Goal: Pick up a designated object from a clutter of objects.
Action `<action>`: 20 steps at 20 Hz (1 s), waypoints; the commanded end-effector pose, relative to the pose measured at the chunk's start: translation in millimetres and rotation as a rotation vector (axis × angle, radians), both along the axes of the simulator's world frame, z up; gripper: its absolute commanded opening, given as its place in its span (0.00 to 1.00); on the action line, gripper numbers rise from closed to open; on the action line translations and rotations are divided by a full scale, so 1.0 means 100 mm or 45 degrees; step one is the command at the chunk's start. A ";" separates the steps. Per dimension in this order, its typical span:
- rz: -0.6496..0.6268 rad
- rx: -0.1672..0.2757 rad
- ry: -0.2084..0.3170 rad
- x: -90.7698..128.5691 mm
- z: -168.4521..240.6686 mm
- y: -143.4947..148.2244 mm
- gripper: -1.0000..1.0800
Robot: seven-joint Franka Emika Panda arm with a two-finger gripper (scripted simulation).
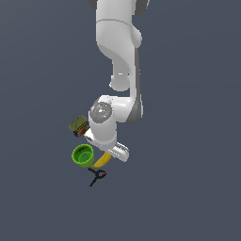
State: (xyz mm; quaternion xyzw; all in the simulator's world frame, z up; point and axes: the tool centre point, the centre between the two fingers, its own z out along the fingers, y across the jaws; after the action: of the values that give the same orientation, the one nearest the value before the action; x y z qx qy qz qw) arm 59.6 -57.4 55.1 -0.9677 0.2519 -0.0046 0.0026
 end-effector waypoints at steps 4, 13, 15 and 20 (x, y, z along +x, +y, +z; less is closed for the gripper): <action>-0.002 0.000 -0.002 0.02 0.42 -0.04 0.00; -0.005 -0.002 0.002 0.06 1.42 -0.13 0.00; -0.006 -0.002 0.003 0.07 1.65 -0.15 0.00; -0.007 -0.003 0.006 0.10 2.20 -0.20 0.00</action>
State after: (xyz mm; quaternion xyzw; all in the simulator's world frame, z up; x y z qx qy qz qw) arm 68.5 -75.9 256.9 -0.9671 0.2545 -0.0023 0.0010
